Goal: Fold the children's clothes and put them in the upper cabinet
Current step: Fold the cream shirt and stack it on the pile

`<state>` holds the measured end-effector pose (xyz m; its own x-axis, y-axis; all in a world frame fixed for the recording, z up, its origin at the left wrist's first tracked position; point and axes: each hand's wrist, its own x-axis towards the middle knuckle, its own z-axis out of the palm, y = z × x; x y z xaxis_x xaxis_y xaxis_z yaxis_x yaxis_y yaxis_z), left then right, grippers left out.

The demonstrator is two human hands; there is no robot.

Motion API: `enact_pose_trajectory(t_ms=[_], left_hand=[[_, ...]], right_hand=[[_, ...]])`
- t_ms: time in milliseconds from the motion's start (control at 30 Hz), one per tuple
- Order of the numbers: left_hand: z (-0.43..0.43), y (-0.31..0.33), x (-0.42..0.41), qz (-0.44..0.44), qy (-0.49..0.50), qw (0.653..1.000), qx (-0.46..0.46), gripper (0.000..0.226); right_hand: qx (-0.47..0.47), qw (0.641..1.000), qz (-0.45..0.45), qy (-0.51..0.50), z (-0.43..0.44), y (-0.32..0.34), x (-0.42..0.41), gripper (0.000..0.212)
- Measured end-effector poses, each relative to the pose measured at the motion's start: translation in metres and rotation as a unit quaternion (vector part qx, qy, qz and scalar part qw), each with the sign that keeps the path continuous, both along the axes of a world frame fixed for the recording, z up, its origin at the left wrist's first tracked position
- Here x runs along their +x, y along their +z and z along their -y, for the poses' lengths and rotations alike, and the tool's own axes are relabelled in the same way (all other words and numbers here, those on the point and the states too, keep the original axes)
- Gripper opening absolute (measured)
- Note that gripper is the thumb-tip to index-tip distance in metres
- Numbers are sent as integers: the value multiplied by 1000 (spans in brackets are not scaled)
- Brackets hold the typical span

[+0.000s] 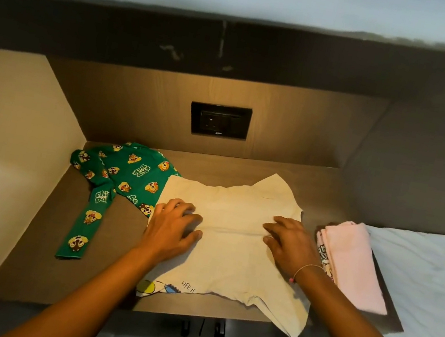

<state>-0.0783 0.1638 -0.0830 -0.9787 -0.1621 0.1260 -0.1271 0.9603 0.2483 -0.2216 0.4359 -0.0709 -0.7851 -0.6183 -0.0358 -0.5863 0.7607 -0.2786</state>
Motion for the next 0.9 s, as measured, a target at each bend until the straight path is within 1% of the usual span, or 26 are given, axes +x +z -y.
enact_pose_trajectory(t_ms=[133, 233, 400, 467, 533, 600, 633, 700, 767, 800, 867, 900], left_hand=[[-20, 3, -19, -4, -37, 999, -10, 35], [-29, 2, -23, -34, -33, 999, 3, 22], [-33, 4, -21, -92, -32, 995, 20, 9], [-33, 9, -17, -125, -31, 991, 24, 4], [-33, 17, -10, -163, -37, 986, 18, 5], [-30, 25, -2, -181, -59, 982, 0, 6], [-27, 31, 2, -165, -72, 984, 7, 13], [-18, 43, 13, -101, -103, 989, 22, 25], [-6, 48, 26, -47, -147, 988, 0, 26], [1, 51, 33, -29, -148, 989, -7, 21], [17, 60, 44, -10, -73, 997, 28, 10], [26, 66, 45, -20, -29, 998, 48, 7]], right_hand=[[-22, 1000, 10, -12, 2, 4, -1, 30], [-43, 999, -1, -23, 2, 3, 1, 22], [-62, 997, -24, -32, 4, 5, 8, 14], [-93, 994, -40, -37, 2, 10, 12, 13], [-137, 988, -58, -31, -2, 17, 16, 12], [-174, 983, -64, -18, -7, 28, 19, 12], [-192, 979, -59, -14, -10, 34, 20, 11], [-228, 973, -40, -12, -15, 48, 21, 9], [-242, 970, -35, -3, -21, 60, 20, 8], [-237, 971, -40, 2, -24, 65, 19, 7], [-218, 974, -58, 9, -28, 72, 15, 5], [-209, 976, -63, 11, -28, 76, 11, 4]])
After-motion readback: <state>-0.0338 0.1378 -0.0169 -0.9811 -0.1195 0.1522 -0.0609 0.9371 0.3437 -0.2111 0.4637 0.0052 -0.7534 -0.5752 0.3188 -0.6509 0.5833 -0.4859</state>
